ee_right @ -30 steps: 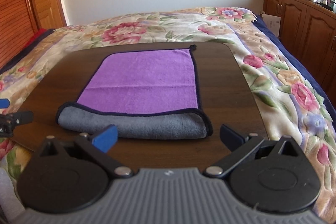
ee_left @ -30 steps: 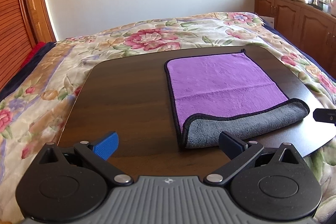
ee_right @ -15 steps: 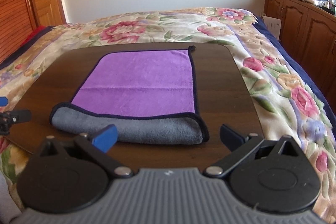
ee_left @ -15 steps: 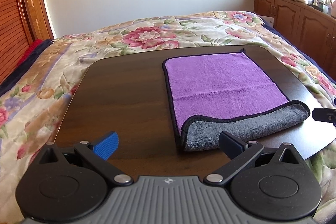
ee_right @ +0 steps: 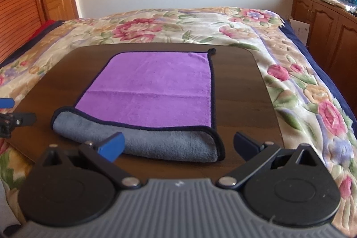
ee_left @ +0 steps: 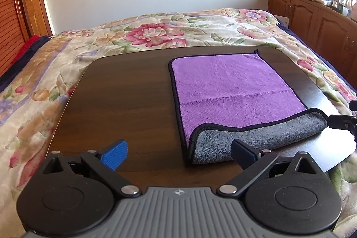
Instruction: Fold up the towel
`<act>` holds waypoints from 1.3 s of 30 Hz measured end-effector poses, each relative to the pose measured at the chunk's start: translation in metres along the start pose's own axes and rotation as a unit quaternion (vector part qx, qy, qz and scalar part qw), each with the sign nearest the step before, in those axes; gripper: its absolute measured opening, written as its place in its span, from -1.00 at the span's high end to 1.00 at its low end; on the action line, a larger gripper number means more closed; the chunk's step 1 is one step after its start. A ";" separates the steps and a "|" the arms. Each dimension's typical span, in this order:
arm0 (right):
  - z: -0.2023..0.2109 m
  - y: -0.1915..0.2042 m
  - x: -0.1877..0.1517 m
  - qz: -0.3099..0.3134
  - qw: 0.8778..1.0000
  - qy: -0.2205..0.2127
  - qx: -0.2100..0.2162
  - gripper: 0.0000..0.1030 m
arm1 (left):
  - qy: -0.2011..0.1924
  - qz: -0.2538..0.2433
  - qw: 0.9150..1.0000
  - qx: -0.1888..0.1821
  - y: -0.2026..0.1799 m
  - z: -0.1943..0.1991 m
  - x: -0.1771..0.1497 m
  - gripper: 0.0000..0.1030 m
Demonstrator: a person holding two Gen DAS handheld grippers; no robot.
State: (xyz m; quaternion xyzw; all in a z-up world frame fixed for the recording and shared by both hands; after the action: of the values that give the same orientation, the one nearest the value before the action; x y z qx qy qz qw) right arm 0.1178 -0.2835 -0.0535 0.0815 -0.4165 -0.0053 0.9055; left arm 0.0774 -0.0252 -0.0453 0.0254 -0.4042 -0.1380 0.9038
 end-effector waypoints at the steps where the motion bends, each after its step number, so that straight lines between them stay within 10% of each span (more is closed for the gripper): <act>1: -0.001 0.000 0.001 0.002 1.000 0.001 0.003 -1.00 | 0.001 0.000 1.000 -0.002 0.000 -0.001 0.000 -0.85; 39: -0.042 -0.029 0.024 0.010 0.998 0.044 0.040 -0.64 | 0.041 0.015 0.998 -0.055 0.001 -0.059 0.008 -0.39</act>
State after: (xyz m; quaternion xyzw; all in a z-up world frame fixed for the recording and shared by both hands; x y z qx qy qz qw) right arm 0.1672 -0.3081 -0.0667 0.1135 -0.3765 0.0243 0.9191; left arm 0.1261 -0.0305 -0.0786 -0.0247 -0.3589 -0.1455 0.9216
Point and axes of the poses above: each gripper's, at about its wrist camera, not at the fingertips, and z roughly against the way its jaws point, y to its left, x to its top, the point moved 3 cm from there along -z, roughly the way its jaws point, and after that the axes turned 8 degrees about -z, right-handed, at the moved point
